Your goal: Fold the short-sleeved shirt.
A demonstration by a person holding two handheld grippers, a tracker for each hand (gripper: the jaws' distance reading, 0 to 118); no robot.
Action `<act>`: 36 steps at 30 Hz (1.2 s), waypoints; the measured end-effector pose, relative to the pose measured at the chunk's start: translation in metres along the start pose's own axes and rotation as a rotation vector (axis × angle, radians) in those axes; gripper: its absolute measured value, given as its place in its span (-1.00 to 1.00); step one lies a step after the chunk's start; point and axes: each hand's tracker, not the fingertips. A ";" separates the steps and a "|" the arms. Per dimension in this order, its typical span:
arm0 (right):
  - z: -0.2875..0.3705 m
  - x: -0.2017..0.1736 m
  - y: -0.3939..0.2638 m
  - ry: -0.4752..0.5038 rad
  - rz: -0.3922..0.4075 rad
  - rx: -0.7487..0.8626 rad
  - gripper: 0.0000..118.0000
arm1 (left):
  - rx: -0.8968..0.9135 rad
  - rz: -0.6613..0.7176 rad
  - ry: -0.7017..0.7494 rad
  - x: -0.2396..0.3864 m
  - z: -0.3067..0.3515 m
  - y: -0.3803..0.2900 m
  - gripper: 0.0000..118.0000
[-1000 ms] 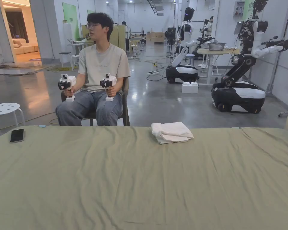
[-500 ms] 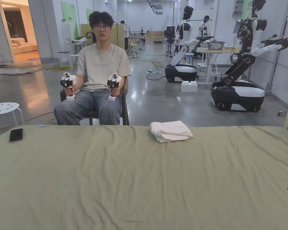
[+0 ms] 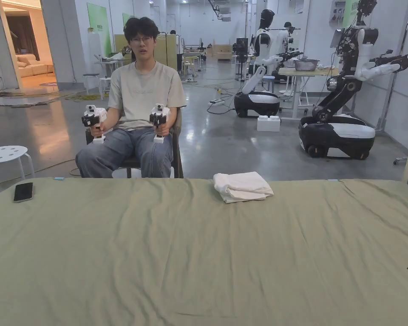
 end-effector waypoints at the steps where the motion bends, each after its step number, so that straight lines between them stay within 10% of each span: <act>1: -0.001 0.000 0.001 -0.006 -0.008 -0.005 1.00 | -0.001 0.002 0.000 0.000 0.000 0.000 0.95; 36: -0.002 -0.014 0.024 -0.175 -0.187 -0.184 1.00 | -0.024 0.047 -0.030 -0.001 0.000 0.003 0.95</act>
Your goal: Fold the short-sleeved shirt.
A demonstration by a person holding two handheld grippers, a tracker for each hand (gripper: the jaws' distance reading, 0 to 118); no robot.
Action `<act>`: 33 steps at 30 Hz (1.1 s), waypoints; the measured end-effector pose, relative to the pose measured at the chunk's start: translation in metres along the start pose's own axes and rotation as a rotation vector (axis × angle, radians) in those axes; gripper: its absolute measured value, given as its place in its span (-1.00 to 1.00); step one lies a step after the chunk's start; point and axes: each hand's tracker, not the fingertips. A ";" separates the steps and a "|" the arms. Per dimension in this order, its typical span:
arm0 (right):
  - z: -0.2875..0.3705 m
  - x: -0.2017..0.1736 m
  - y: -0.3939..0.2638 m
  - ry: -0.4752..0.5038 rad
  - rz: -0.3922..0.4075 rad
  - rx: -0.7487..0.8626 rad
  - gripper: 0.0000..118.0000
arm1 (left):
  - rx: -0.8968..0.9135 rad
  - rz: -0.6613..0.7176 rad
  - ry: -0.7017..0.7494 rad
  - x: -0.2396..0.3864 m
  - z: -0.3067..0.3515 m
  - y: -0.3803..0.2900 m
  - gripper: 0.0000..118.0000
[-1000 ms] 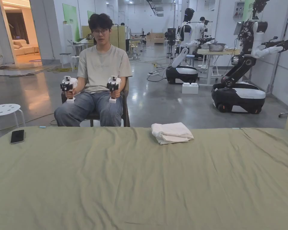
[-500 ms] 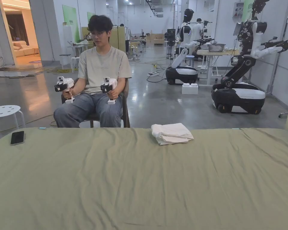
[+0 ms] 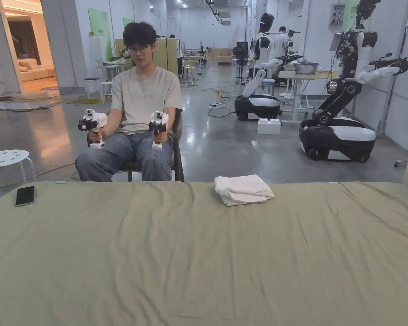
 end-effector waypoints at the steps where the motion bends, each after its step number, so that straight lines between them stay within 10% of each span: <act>1: 0.000 0.000 -0.002 -0.021 0.002 0.015 1.00 | 0.000 0.000 0.000 0.000 0.001 0.000 0.95; 9: 0.004 0.008 -0.017 0.261 0.226 0.157 1.00 | 0.005 -0.003 -0.002 0.002 0.002 0.000 0.95; 33: -0.003 -0.005 -0.020 0.157 0.264 0.183 1.00 | 0.012 -0.037 -0.028 0.013 -0.005 -0.001 0.95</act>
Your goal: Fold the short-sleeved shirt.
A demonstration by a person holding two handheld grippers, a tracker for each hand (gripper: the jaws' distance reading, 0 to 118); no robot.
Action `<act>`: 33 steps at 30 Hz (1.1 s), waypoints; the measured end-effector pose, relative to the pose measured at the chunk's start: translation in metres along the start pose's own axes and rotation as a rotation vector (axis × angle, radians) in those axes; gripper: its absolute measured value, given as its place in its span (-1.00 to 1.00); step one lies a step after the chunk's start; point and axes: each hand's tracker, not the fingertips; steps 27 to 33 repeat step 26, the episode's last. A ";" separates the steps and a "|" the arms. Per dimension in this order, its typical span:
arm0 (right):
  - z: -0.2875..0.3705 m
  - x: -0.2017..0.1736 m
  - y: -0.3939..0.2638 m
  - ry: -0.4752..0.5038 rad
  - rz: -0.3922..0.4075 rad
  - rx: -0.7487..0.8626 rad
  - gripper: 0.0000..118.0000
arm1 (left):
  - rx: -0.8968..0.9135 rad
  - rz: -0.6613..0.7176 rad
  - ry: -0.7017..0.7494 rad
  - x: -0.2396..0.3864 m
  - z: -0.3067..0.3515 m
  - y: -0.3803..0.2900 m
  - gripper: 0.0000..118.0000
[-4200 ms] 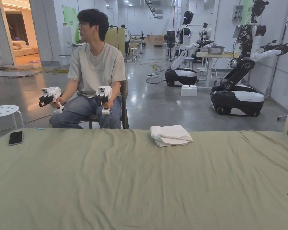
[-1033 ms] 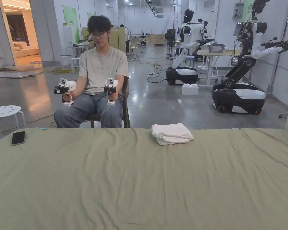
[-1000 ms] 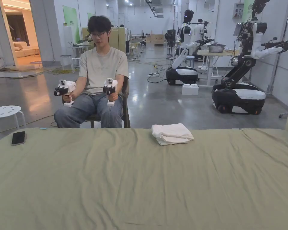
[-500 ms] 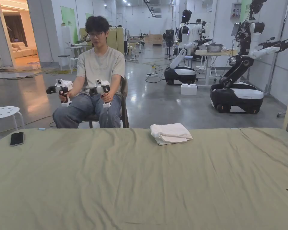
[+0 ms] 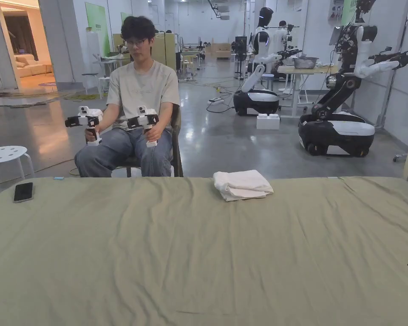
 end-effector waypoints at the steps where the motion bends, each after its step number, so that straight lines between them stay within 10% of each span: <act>1: -0.001 0.000 -0.001 -0.001 -0.002 -0.003 1.00 | -0.006 0.000 -0.002 0.000 -0.001 -0.001 0.95; 33: -0.062 0.011 -0.047 -0.006 -0.079 -0.188 1.00 | -0.207 0.016 -0.019 0.006 -0.061 -0.055 0.95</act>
